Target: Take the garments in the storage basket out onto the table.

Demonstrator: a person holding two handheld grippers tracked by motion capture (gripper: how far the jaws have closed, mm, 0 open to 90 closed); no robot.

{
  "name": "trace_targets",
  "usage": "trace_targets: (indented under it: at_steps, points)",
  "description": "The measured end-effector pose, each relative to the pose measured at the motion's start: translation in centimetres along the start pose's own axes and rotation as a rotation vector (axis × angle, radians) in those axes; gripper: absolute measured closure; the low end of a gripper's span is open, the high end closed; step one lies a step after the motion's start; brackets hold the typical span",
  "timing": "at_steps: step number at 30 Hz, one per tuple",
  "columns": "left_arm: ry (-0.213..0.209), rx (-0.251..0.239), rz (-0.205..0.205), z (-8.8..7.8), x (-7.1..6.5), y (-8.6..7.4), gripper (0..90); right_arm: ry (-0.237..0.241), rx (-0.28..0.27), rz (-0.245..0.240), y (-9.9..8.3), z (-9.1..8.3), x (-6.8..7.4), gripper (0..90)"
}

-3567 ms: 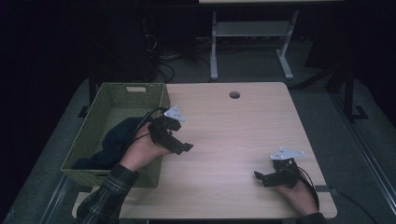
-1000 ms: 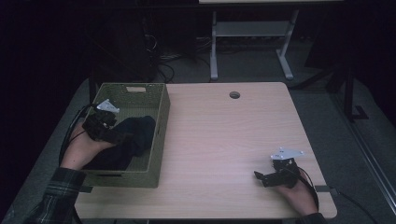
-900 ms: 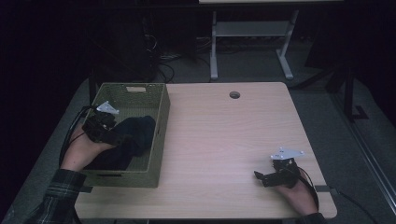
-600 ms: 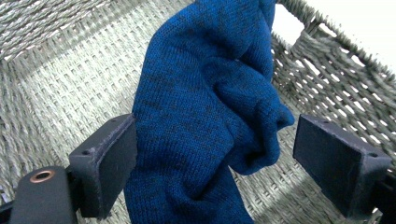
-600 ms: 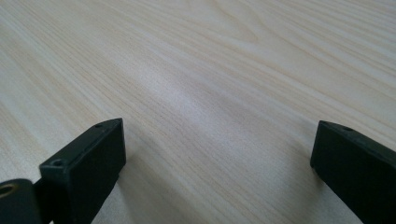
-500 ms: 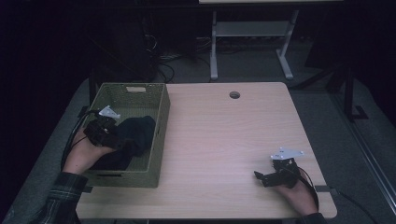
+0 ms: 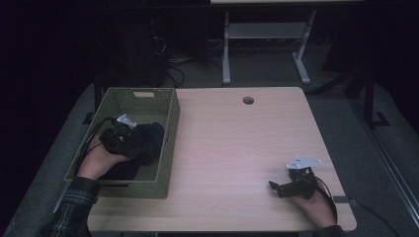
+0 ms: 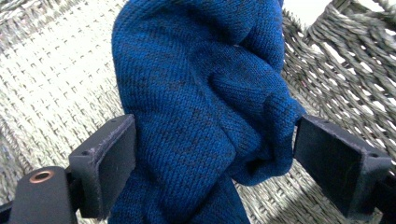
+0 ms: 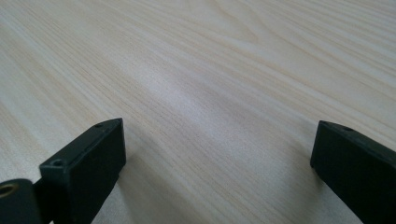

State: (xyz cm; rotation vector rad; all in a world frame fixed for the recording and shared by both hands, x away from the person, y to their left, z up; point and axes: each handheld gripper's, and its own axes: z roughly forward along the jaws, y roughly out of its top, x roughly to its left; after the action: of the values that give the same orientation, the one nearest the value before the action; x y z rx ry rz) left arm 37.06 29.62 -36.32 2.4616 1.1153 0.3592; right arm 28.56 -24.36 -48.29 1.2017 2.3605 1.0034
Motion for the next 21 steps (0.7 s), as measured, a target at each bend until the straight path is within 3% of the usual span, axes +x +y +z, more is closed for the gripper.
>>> trace_targets:
  at_steps: [10,18,21]
  points:
    - [-0.028,0.032,-0.007,1.4,0.5,-0.1,13.6,0.0,0.0,0.0,0.0,0.0,0.0,2.9]
    - [-0.019,0.057,0.007,2.3,0.6,-0.1,14.9,0.0,0.0,0.0,0.0,0.0,0.0,2.9]
    - [-0.01,0.055,0.019,2.4,0.8,-0.2,20.5,0.0,0.0,0.0,0.0,0.0,0.0,2.9]
